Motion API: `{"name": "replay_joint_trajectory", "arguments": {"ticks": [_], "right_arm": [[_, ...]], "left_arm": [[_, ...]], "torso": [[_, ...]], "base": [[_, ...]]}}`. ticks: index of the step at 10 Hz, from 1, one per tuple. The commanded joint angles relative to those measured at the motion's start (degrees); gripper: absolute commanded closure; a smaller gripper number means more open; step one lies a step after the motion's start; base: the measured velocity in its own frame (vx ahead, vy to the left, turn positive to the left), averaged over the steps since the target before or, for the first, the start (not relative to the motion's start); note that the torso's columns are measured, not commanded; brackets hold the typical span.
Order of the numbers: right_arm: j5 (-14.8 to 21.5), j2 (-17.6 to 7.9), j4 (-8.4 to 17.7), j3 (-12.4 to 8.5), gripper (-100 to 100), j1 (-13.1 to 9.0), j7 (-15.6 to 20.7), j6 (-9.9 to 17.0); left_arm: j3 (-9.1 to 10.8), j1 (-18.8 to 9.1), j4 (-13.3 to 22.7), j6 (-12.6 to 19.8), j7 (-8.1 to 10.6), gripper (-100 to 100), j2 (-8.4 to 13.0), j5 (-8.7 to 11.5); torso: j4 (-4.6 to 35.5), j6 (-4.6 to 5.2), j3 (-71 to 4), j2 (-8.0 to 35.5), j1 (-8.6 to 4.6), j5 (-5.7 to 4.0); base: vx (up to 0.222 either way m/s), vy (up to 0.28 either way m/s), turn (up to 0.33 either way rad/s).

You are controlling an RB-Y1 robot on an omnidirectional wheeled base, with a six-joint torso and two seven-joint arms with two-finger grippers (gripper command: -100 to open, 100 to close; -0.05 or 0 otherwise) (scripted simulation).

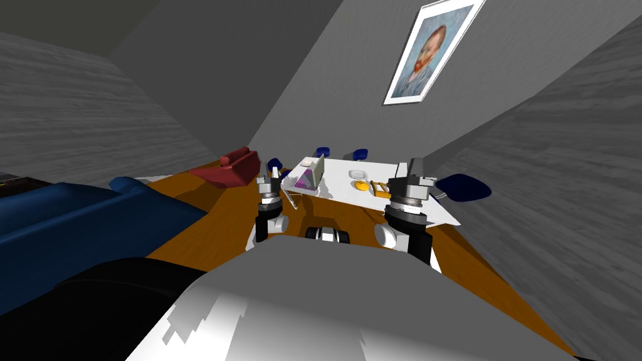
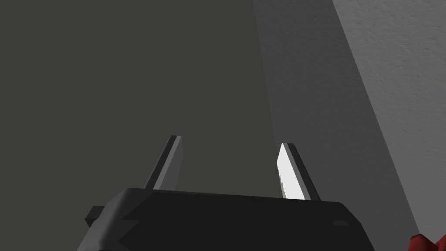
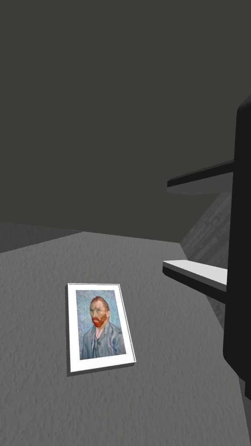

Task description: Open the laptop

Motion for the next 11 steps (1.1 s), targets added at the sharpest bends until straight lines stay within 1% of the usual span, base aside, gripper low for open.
{"name": "replay_joint_trajectory", "arguments": {"ticks": [1,2,3,4,6,9,10,11], "right_arm": [[0.0,0.0,0.0,0.0,0,0.0,0.0,0.0],[0.0,0.0,0.0,0.0,0,0.0,0.0,0.0],[0.0,0.0,0.0,0.0,0,0.0,0.0,0.0],[0.0,0.0,0.0,0.0,0,0.0,0.0,0.0],[0.0,0.0,0.0,0.0,0,0.0,0.0,0.0],[0.0,0.0,0.0,0.0,0,0.0,0.0,0.0],[0.0,0.0,0.0,0.0,0,0.0,0.0,0.0],[0.0,0.0,0.0,0.0,0,0.0,0.0,0.0]], "left_arm": [[0.08,0.0,0.3,0.8,-0.30,-100,2.3,-0.5],[0.14,0.0,0.6,1.2,-0.48,-100,3.1,-0.9],[0.27,-0.1,1.1,2.4,-0.95,-100,4.5,-1.7],[0.43,-0.2,1.7,3.9,-1.51,-100,5.5,-2.7],[0.60,-0.2,2.4,5.4,-2.11,-100,6.3,-3.7],[1.11,-0.4,4.6,10.0,-3.90,-100,8.3,-6.9],[1.19,-0.4,4.9,10.7,-4.17,-100,8.6,-7.4],[1.33,-0.5,5.6,12.1,-4.68,-100,9.3,-8.3]], "torso": [[4.2,0.00,-8.5,4.2,0.00,0.00],[6.1,0.00,-12.4,6.1,-0.03,-0.01],[6.7,0.00,-13.6,6.6,-0.07,-0.02],[6.8,0.00,-13.8,6.8,-0.05,-0.02],[6.9,-0.01,-13.9,6.9,-0.04,-0.02],[6.9,0.00,-13.8,6.9,0.01,0.00],[6.9,0.00,-13.8,6.9,-0.01,0.00],[6.9,0.00,-13.8,6.9,0.00,0.00]], "base": [[0.016,-0.015,-0.017],[0.025,-0.030,-0.021],[0.035,-0.036,-0.040],[0.054,-0.056,-0.052],[0.053,-0.057,-0.028],[0.059,-0.071,-0.052],[0.052,-0.068,-0.030],[0.049,-0.059,-0.036]]}}
